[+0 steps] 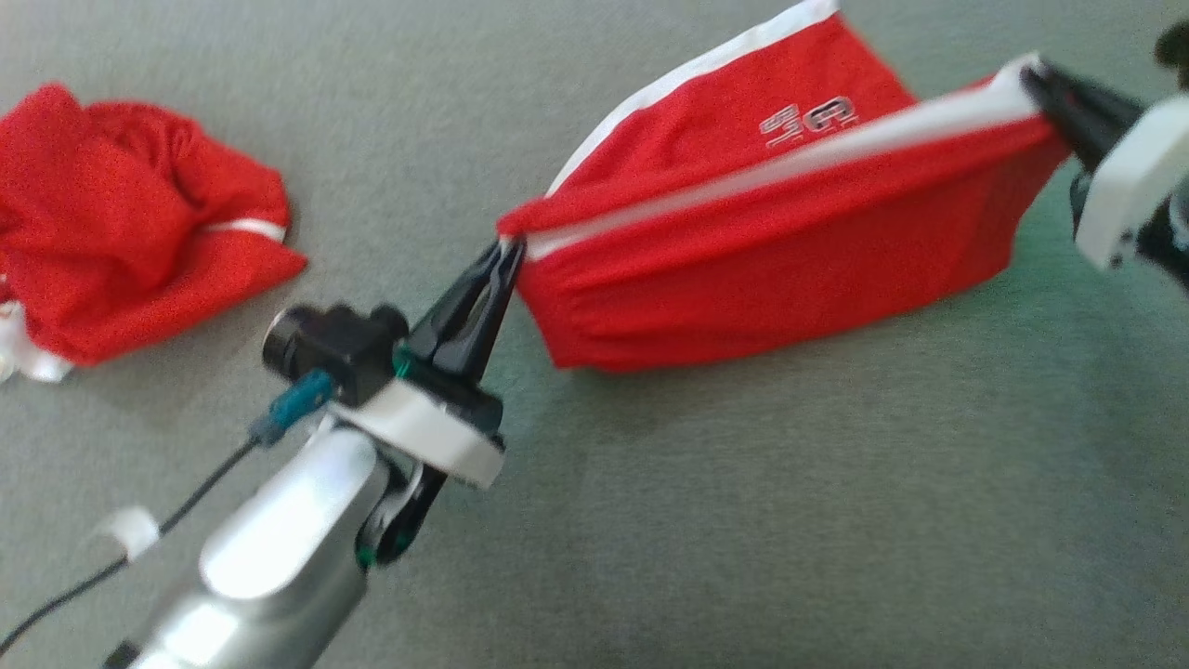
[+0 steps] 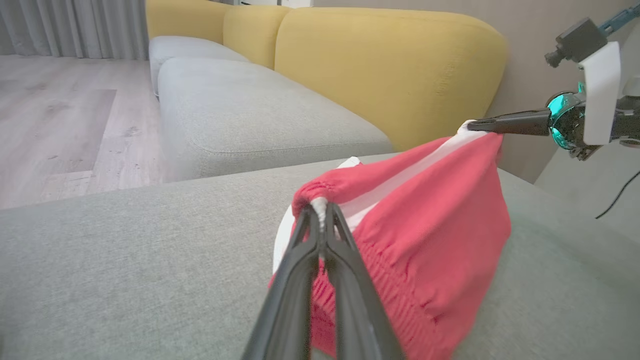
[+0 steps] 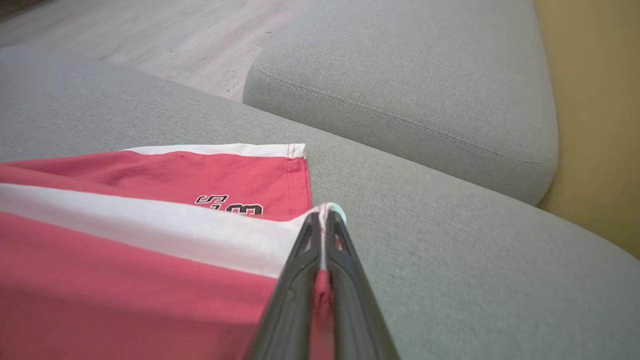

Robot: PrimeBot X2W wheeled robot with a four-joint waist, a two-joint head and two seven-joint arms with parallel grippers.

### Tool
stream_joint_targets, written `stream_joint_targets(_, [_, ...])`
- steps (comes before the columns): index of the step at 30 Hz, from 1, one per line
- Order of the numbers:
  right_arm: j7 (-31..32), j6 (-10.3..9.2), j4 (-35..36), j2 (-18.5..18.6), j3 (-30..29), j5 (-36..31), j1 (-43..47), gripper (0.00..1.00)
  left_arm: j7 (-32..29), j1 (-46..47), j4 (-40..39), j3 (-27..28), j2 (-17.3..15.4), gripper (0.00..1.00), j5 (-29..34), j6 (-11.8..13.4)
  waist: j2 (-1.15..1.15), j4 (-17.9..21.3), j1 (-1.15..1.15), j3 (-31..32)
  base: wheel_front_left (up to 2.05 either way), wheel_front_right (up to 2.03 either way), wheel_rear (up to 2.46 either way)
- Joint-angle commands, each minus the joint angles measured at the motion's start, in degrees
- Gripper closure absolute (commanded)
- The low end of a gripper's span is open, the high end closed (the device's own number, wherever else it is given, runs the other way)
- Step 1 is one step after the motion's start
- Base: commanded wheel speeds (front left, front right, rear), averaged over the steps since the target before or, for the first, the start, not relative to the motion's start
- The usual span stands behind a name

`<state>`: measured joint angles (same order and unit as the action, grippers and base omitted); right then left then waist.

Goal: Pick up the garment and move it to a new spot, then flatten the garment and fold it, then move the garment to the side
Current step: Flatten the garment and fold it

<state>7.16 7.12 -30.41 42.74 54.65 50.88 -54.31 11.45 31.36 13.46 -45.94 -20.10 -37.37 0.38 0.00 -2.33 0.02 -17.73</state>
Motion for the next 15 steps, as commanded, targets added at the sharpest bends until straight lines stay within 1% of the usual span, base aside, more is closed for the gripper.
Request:
stream_joint_targets(1, [0.8,0.36,-0.64,0.64,-1.03,-1.0,-2.33,1.0,0.73,4.14,0.01,2.72,-0.31,1.0,0.31,-0.8,0.0,-3.23,-0.02,-3.75,0.0,0.0,0.0])
stream_joint_targets(6, [1.96,0.36,-3.68,-0.65,-0.73,-3.11,-7.84,1.0,1.52,8.85,4.47,2.74,2.52,1.0,0.65,-2.45,0.0,-6.0,-0.02,-7.11,0.0,0.0,0.0])
stream_joint_targets(8, [2.16,0.36,-4.79,-0.76,-0.11,-4.12,-9.83,1.0,1.86,10.48,6.17,2.68,3.67,1.0,0.82,-3.05,0.0,-7.0,-0.02,-8.31,0.0,0.0,0.0])
stream_joint_targets(9, [2.16,0.36,-4.79,-0.76,-0.11,-4.12,-9.83,1.0,1.86,10.48,6.17,2.68,3.67,1.0,0.82,-3.05,0.0,-7.0,-0.02,-8.31,0.0,0.0,0.0])
stream_joint_targets(15, [1.77,0.36,-7.83,-0.85,2.62,-6.15,-13.86,1.0,2.84,14.35,10.67,2.38,7.13,1.0,1.68,-4.52,0.0,-9.24,-0.02,-11.26,0.0,0.0,0.0])
